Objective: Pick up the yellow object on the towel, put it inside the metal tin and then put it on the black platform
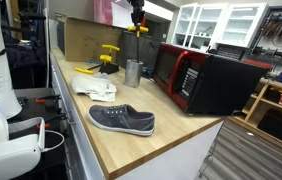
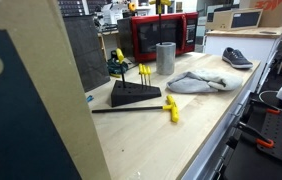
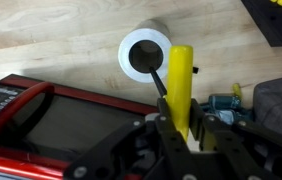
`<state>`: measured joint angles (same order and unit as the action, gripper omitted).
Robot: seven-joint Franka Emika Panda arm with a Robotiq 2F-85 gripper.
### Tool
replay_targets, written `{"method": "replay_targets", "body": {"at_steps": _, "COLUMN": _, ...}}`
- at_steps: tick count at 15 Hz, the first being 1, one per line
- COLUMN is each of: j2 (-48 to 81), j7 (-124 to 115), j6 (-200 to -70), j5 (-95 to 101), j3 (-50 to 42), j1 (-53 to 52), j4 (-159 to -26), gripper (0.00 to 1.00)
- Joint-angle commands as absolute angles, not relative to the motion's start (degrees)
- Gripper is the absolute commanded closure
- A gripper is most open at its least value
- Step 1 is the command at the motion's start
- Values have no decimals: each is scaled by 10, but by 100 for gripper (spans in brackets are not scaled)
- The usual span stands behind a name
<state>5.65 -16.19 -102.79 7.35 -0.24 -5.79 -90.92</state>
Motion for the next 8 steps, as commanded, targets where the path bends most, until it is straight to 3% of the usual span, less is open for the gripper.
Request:
{"method": "replay_targets", "body": {"at_steps": 1, "j2": 46, "j7": -159, "j6": -1045, "j5": 51, "j3": 13, "j1": -53, "j4": -888, "gripper": 94}}
{"method": "replay_targets", "body": {"at_steps": 8, "j2": 61, "j7": -148, "j6": -1084, "j5": 1, "j3": 44, "j1": -64, "j4": -838, "gripper": 94}}
